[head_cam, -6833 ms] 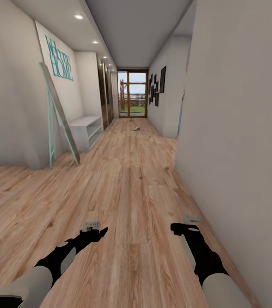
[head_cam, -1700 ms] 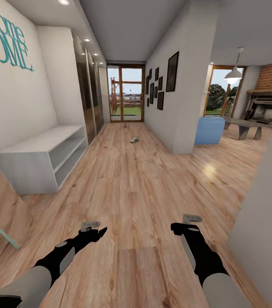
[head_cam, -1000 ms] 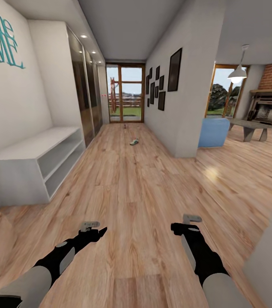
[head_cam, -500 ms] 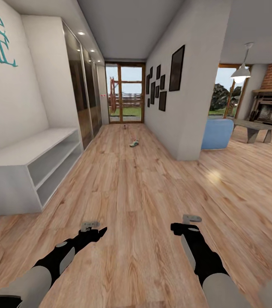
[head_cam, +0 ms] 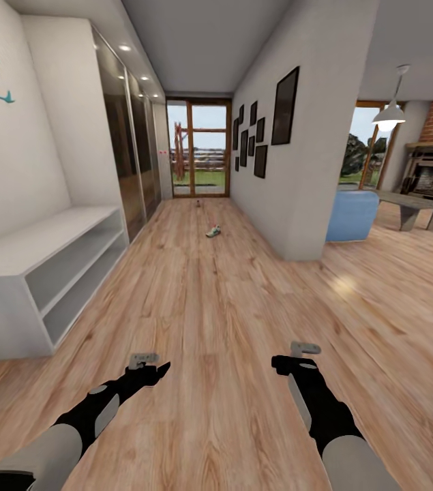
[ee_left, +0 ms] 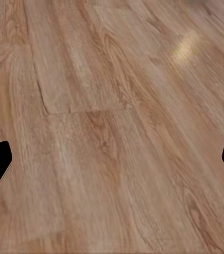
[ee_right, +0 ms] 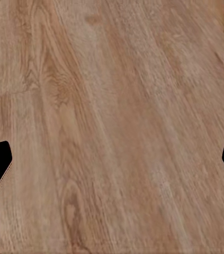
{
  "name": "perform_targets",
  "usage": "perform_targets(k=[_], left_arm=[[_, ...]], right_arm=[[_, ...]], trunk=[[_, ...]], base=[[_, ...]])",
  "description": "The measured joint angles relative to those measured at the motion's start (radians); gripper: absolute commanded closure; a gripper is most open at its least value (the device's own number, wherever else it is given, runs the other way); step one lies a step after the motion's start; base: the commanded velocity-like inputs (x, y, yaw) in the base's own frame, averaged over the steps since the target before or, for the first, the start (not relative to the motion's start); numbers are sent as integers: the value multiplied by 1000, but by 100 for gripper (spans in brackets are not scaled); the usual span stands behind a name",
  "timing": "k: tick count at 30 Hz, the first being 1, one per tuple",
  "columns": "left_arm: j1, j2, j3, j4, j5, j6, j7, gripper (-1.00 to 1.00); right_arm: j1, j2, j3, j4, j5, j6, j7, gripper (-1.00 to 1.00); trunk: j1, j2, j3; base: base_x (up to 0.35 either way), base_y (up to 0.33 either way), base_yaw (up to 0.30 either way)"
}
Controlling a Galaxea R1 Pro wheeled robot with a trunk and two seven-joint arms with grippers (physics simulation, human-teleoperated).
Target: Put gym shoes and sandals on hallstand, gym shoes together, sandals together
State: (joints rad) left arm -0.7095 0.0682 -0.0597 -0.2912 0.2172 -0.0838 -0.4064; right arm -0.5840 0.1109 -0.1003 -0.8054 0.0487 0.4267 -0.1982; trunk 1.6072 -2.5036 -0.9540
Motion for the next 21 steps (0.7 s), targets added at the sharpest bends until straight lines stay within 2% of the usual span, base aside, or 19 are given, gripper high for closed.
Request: perform_targets(k=[21], left_arm=[[0, -1, 0, 0, 0, 0, -2, -100]], right_arm=[[0, 0, 0, -1, 1, 0, 0, -100]], trunk=[[0, 0, 0]], base=[[346, 0, 0]])
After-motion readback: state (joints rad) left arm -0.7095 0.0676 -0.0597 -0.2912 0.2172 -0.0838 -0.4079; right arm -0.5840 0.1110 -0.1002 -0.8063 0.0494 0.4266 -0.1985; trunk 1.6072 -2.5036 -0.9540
